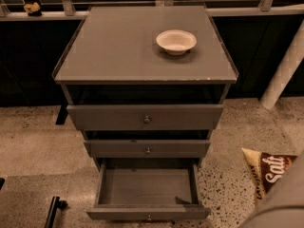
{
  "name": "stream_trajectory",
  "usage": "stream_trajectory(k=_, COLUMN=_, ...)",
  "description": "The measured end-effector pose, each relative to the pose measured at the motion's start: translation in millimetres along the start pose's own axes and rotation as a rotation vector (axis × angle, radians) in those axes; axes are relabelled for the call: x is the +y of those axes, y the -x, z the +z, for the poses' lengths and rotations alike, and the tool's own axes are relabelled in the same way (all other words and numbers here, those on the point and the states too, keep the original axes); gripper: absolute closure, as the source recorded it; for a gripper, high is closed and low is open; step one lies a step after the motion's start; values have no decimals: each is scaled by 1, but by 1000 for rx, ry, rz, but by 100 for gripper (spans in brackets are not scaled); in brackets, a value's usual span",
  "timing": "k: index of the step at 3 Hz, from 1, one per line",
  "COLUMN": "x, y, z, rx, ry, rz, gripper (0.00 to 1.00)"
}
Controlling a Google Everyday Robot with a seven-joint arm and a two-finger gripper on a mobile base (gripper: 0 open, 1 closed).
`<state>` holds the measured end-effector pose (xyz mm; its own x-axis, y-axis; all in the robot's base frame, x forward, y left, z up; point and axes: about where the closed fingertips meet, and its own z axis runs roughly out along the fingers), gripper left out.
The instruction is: Pick brown chip bag from bottom drawer and place on counter
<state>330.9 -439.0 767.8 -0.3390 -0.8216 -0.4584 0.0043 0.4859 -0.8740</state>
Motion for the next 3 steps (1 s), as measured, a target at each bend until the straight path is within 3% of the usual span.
stream_trajectory(k=1, x=-30, y=-2, z=3, rx=-20, ry=-45, rz=70, gripper=100)
stream_trajectory(k=2, x=-50, y=-3, z=10, rx=-39, ry=-93, rz=197, gripper=100)
stream_trajectory(k=3, x=-35, y=-3, z=18, rx=-18, ry=-91, rz=269, gripper=100)
